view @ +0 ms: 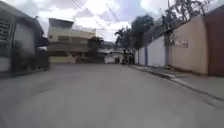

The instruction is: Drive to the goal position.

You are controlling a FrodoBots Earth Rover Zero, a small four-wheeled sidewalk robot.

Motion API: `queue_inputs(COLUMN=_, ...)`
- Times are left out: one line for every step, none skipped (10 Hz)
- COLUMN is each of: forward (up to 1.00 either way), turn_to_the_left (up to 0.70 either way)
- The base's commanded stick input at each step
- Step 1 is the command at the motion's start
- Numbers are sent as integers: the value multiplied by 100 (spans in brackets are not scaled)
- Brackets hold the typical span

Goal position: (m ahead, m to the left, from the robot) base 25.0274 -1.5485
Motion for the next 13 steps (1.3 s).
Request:
queue_inputs(forward=100, turn_to_the_left=-2)
queue_inputs(forward=100, turn_to_the_left=-3)
queue_inputs(forward=100, turn_to_the_left=-33)
queue_inputs(forward=100, turn_to_the_left=-40)
queue_inputs(forward=100, turn_to_the_left=-40)
queue_inputs(forward=100, turn_to_the_left=-40)
queue_inputs(forward=100, turn_to_the_left=-17)
queue_inputs(forward=100, turn_to_the_left=0)
queue_inputs(forward=100, turn_to_the_left=0)
queue_inputs(forward=100, turn_to_the_left=0)
queue_inputs(forward=100, turn_to_the_left=-2)
queue_inputs(forward=100, turn_to_the_left=-2)
queue_inputs(forward=100, turn_to_the_left=-2)
